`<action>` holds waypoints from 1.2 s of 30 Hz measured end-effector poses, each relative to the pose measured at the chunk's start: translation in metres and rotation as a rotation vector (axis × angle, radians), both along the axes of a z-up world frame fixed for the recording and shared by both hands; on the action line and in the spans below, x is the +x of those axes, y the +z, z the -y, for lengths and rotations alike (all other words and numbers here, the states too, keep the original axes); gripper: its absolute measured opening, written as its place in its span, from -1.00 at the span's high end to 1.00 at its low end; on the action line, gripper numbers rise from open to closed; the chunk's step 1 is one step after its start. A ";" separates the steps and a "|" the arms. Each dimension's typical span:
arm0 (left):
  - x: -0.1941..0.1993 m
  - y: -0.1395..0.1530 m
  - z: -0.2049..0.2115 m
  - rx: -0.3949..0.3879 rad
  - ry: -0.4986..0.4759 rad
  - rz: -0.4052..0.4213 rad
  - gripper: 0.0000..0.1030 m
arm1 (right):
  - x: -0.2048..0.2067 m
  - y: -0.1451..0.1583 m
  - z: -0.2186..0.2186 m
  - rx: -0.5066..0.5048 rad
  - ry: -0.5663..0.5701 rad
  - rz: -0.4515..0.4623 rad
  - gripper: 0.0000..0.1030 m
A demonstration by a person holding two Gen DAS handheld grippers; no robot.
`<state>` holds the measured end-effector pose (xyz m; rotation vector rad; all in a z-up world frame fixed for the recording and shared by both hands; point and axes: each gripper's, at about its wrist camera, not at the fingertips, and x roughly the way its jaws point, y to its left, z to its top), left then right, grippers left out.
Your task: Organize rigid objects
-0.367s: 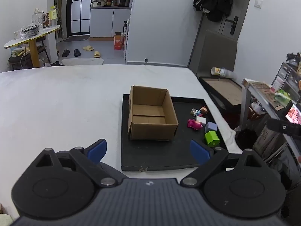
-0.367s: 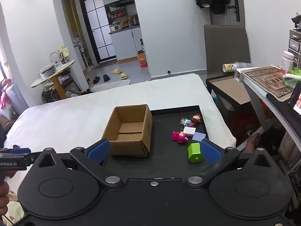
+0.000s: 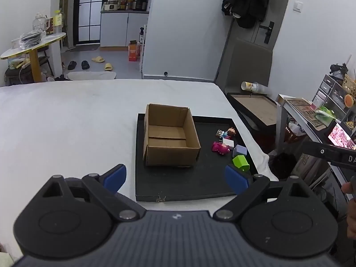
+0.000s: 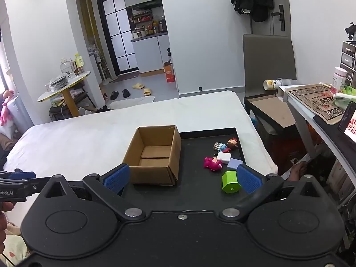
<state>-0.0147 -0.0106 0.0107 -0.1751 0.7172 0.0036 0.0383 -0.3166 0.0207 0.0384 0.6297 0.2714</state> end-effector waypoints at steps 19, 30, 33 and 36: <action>-0.003 0.002 -0.006 -0.039 0.009 0.007 -0.84 | 0.000 -0.009 0.003 0.003 -0.001 -0.030 -1.00; -0.003 -0.003 -0.001 -0.051 -0.017 -0.002 -0.84 | 0.002 -0.012 0.004 -0.011 -0.017 -0.048 -1.00; -0.002 -0.004 -0.002 -0.058 -0.018 -0.005 -0.84 | 0.001 -0.012 0.005 -0.016 -0.022 -0.046 -1.00; -0.001 -0.005 -0.001 -0.062 -0.017 -0.009 -0.84 | 0.001 -0.013 0.006 -0.024 -0.034 -0.042 -1.00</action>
